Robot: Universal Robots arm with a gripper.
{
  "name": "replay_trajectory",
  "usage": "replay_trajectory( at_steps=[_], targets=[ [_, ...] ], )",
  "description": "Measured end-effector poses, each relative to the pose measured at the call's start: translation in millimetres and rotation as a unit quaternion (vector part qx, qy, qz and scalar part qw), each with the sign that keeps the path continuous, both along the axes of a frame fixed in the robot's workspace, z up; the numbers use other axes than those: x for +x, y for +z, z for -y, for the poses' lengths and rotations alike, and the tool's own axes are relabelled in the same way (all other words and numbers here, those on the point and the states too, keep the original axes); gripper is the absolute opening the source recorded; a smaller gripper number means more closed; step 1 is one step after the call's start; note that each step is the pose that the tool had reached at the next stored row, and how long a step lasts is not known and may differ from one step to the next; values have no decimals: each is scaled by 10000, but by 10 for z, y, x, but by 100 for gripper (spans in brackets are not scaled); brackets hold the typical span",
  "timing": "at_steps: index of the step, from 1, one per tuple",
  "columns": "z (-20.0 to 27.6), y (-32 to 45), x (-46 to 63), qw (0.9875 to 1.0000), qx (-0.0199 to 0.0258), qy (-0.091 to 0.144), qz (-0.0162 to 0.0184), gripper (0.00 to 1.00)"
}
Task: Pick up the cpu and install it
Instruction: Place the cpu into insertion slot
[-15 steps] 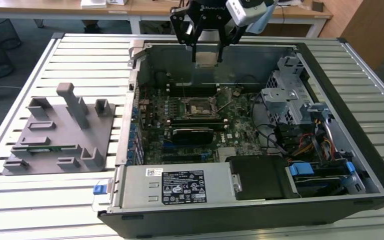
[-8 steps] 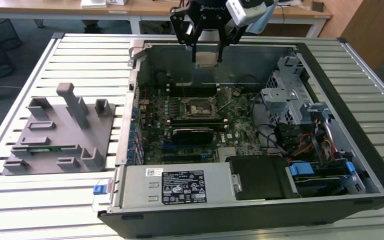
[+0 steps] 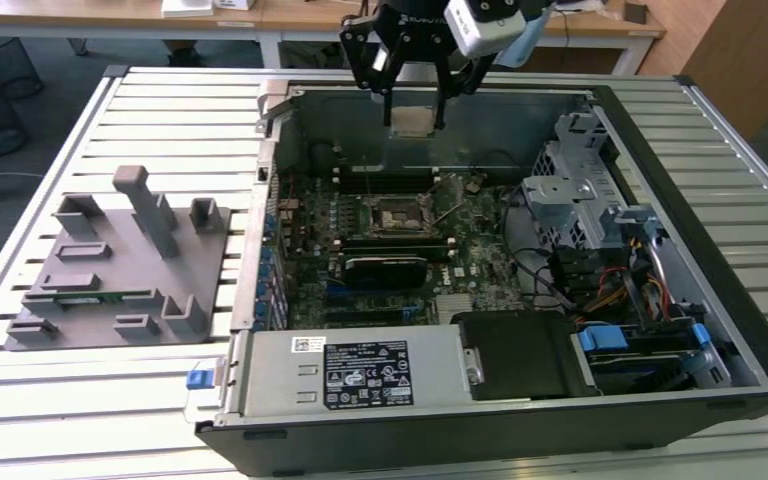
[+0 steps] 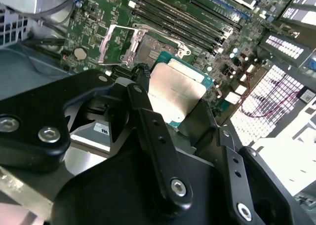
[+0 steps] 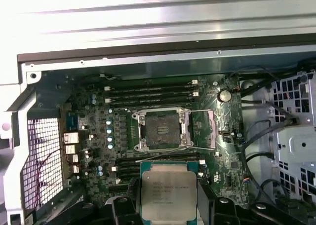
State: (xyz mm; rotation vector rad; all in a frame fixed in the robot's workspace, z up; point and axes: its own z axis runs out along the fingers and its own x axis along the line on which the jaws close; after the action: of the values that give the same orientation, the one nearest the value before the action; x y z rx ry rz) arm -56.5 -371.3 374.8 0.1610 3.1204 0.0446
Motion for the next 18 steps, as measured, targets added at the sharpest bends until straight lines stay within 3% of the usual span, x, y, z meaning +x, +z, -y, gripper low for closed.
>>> replay_trajectory(
  at_steps=[8,18],
  targets=[
    [0,-20,-1,9994,-7,-352,1,54],
    [0,-42,-3,9972,-8,-750,0,54]
  ],
)
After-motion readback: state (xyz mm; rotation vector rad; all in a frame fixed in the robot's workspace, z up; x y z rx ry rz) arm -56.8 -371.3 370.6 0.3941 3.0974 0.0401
